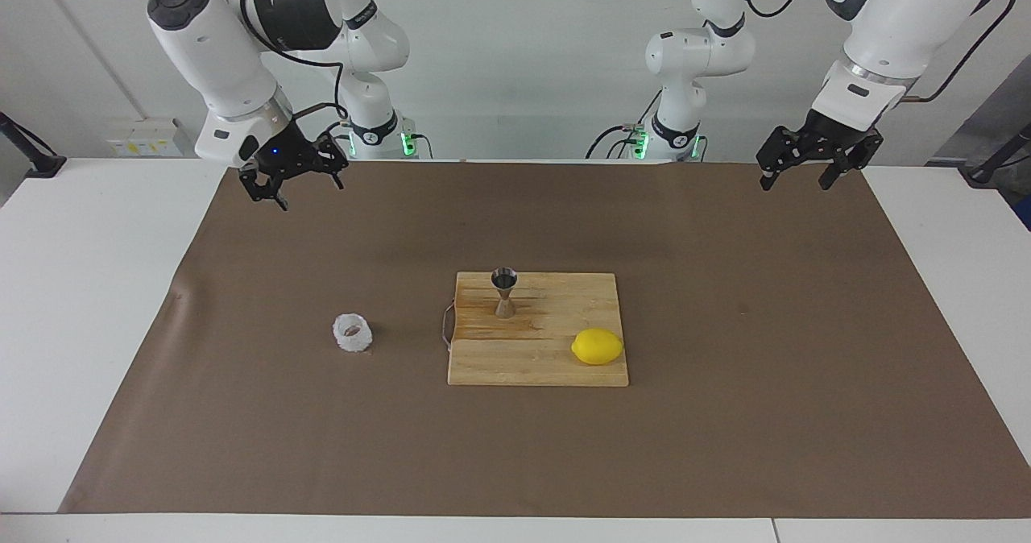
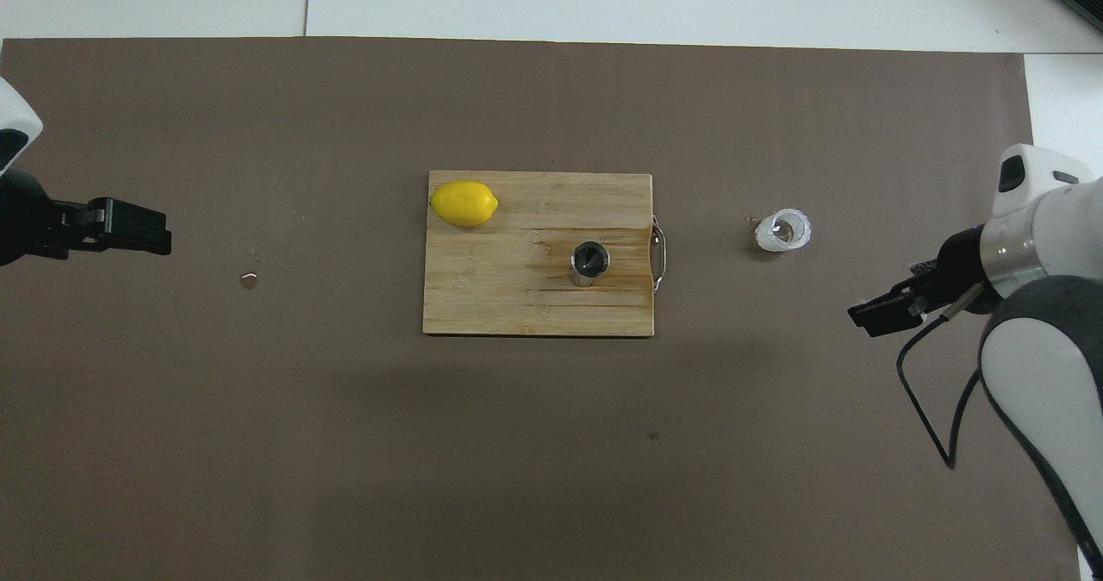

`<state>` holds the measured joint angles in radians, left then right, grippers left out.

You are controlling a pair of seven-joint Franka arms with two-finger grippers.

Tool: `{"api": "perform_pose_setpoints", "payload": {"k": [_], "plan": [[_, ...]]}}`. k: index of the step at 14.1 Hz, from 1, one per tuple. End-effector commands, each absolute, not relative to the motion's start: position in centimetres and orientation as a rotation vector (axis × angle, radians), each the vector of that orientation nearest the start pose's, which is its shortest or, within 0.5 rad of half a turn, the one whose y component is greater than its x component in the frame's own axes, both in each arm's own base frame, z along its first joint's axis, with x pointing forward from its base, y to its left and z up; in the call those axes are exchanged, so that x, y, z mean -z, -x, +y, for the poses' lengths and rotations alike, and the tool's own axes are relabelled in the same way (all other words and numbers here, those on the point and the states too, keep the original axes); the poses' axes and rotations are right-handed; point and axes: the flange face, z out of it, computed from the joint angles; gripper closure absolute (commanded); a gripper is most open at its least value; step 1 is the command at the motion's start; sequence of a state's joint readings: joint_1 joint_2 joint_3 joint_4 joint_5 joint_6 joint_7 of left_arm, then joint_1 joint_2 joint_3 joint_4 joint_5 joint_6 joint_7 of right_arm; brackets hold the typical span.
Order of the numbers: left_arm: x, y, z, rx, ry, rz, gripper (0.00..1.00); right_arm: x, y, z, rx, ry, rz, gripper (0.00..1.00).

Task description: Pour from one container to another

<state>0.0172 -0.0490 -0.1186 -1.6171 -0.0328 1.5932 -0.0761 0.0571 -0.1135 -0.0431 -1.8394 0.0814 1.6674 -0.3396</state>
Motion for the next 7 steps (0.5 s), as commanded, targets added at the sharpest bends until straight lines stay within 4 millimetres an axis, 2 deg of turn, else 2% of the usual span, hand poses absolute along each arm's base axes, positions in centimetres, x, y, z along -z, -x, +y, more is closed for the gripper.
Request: {"api": "perform_pose_setpoints", "payload": {"k": [1, 4, 7], "plan": [[-63.2, -52.9, -5.8, 0.038, 3.177, 0.023, 0.00, -59.2, -52.5, -0.9, -0.058, 3.031, -0.396, 0.00], [-63.2, -52.9, -5.8, 0.038, 3.177, 0.021, 0.00, -60.3, -51.8, -1.1, -0.131, 3.035, -0.283, 0.00], [-63.2, -52.9, -5.8, 0.038, 3.177, 0.023, 0.00, -61.4, -51.2, -1.0, -0.173, 3.051, -0.090, 0.00]]}}
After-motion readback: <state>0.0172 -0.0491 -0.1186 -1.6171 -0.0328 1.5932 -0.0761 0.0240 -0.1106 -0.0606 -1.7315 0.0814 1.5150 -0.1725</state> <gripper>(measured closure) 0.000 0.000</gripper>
